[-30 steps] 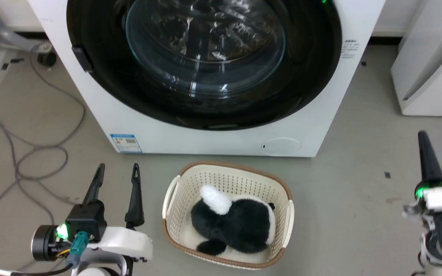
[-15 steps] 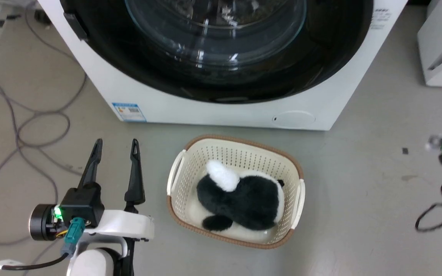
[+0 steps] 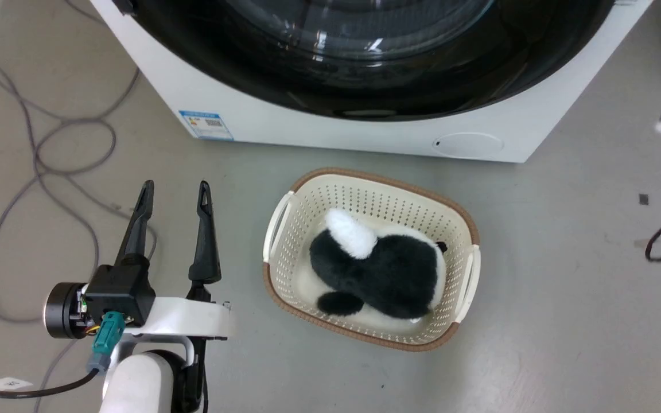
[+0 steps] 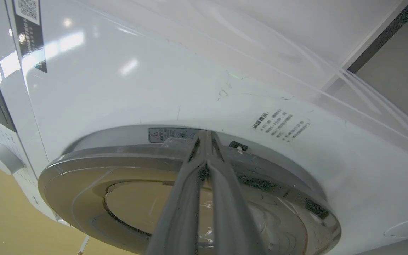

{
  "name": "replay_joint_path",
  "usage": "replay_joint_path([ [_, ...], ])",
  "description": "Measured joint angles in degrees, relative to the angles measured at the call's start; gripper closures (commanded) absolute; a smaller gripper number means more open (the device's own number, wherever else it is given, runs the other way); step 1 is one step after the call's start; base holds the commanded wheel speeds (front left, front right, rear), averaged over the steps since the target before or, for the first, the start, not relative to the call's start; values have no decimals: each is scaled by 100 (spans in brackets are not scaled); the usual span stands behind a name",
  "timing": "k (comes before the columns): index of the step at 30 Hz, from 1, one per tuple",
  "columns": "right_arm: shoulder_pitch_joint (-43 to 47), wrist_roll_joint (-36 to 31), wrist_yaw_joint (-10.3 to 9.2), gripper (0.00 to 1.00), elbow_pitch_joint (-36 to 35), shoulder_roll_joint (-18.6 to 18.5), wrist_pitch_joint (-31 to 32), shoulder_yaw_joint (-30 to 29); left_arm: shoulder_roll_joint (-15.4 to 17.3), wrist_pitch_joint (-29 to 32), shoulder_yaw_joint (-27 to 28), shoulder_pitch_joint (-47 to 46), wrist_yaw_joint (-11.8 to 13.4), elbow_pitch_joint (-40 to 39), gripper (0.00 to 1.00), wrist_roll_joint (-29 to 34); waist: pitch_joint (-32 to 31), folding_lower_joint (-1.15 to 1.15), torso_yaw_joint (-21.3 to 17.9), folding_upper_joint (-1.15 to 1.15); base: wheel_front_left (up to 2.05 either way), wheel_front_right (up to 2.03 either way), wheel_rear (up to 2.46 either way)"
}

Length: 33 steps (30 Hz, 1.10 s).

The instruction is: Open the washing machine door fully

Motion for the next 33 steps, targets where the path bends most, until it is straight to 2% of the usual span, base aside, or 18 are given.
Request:
replay_joint_path([
  [8,-777,186,-1,100,621,-211,163,365,0,-102,-43,-132,76,-5,0,-123,255,0,158,0,0,0,0],
  [16,-1493,403,-2,100,1279,-434,661,883,0,-198,-91,-270,93,0,0,-188,511,0,293,0,0,0,0],
  [26,-1801,1045,-37,100,1467,-879,1849,1352,0,-311,-122,-348,108,19,0,-256,552,0,329,0,0,0,0],
  [33,-1605,1220,-59,100,1310,-971,2276,1552,0,-353,-37,-342,105,59,0,-255,388,0,270,0,0,0,0],
])
